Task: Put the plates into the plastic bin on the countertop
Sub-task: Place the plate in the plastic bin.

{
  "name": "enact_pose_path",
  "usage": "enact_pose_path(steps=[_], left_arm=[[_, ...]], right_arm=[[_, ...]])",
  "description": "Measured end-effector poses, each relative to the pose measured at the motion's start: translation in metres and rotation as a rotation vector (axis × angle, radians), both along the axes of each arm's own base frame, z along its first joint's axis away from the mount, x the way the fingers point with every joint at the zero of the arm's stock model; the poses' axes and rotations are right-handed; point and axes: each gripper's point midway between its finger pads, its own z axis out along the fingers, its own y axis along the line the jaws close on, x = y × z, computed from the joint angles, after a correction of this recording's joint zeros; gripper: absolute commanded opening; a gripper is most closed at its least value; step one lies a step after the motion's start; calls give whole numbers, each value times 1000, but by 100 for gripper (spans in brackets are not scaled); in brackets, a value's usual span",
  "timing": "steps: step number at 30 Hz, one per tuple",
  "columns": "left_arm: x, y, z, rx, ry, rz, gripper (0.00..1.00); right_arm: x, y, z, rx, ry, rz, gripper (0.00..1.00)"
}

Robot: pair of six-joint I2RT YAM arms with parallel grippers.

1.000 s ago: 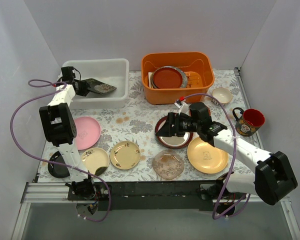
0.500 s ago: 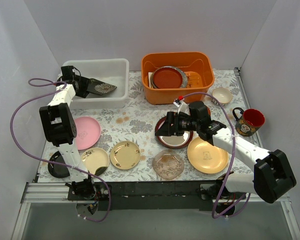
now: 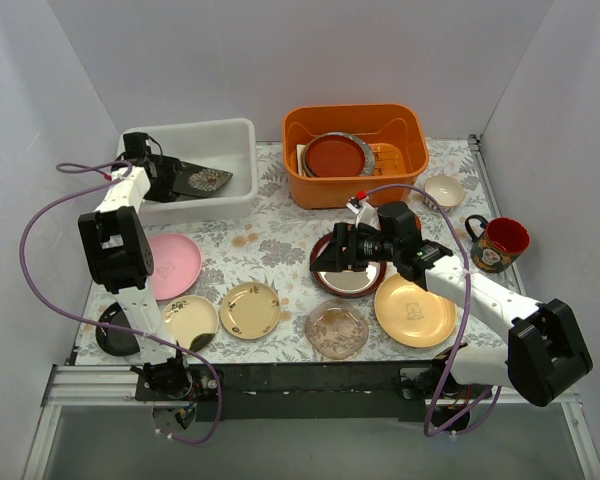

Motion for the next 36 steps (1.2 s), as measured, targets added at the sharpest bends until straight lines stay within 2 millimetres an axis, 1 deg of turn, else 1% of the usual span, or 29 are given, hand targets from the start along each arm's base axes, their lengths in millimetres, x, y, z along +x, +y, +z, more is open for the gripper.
enact_pose_path(steps=[2,4,9,11,13,15,16,18,25,28,29,30,32,34,35,36], left_arm=[[-4,1,2,-7,27,18,70],[-6,3,11,-9,44,38,70],[0,7,48,-11,29,72,71],[7,8,65,-11,-1,79,72],[20,10,83,-5,-43,77,73],[30,12,93,1,-70,75,73],[33,13,94,4,-73,73,73],[36,13,88,5,-60,68,73],[25,8,55,-17,10,46,74],[21,2,47,-28,11,18,73],[19,-2,56,-28,-18,-15,73],[19,-2,56,-28,-18,-15,73],[20,-8,74,-22,-89,-68,76],[15,-18,103,-7,-186,-143,81],[10,-25,121,5,-243,-187,82],[6,-31,143,21,-316,-230,86]], right_arm=[[0,0,0,0,0,0,95],[0,0,0,0,0,0,96],[0,0,0,-1,1,0,96],[0,0,0,-1,2,0,96],[0,0,0,-2,1,0,96],[0,0,-1,-2,2,0,96],[0,0,-1,-2,2,0,96],[0,0,-1,-3,3,0,96],[-1,-1,1,0,-2,-1,96],[-1,-2,3,2,-10,-3,97],[0,-3,3,1,-12,-7,97],[0,-3,3,1,-12,-7,97],[1,-3,3,0,-11,-8,97],[1,-4,3,-5,-10,-11,97],[1,-4,2,-8,-6,-12,97],[1,-5,2,-12,-5,-15,98]])
